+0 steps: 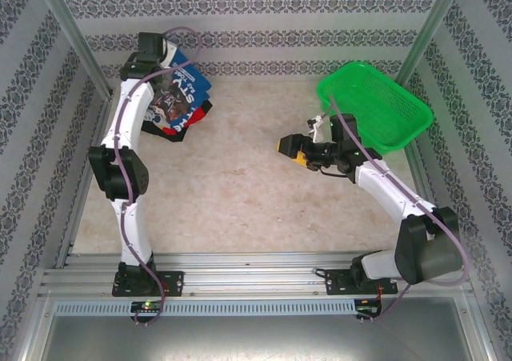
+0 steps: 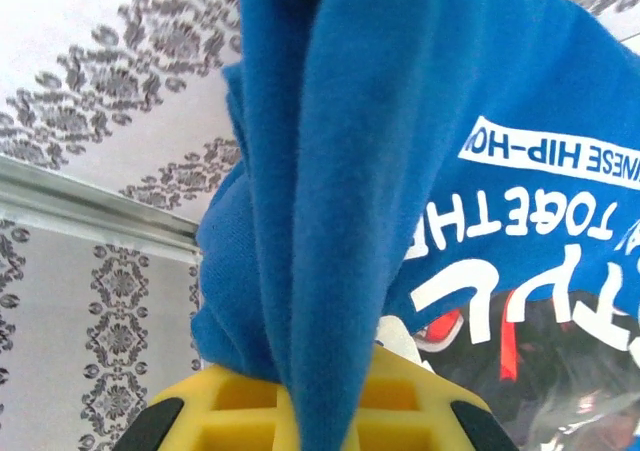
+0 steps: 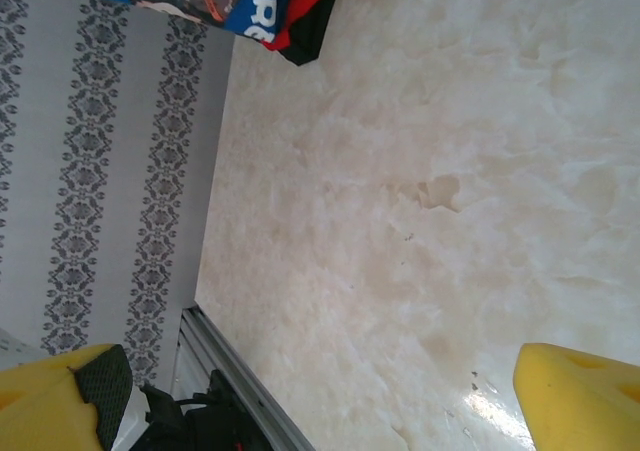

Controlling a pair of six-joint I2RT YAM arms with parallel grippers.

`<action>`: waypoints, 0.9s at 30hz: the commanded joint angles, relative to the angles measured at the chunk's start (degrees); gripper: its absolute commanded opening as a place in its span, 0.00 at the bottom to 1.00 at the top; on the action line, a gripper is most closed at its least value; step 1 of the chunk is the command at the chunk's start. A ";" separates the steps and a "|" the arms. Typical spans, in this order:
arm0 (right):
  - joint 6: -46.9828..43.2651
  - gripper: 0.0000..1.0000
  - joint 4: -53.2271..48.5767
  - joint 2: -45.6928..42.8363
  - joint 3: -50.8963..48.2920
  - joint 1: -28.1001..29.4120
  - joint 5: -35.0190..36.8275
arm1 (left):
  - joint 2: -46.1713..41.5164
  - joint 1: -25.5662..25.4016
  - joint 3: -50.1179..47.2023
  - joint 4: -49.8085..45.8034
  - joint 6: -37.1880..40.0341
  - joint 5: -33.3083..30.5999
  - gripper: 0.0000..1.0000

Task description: Fold and stack the t-shirts

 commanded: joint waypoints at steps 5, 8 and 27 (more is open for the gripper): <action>-0.10 0.98 -1.41 4.24 3.50 2.45 1.48 | 0.97 6.72 -1.72 5.26 -4.61 5.37 0.00; 0.03 0.98 -1.83 5.68 4.77 3.09 2.12 | 3.66 9.30 -1.57 5.94 -6.72 7.74 0.00; -1.01 0.98 -6.26 11.99 14.12 8.70 6.03 | 8.15 21.18 10.23 9.82 -23.65 11.82 1.00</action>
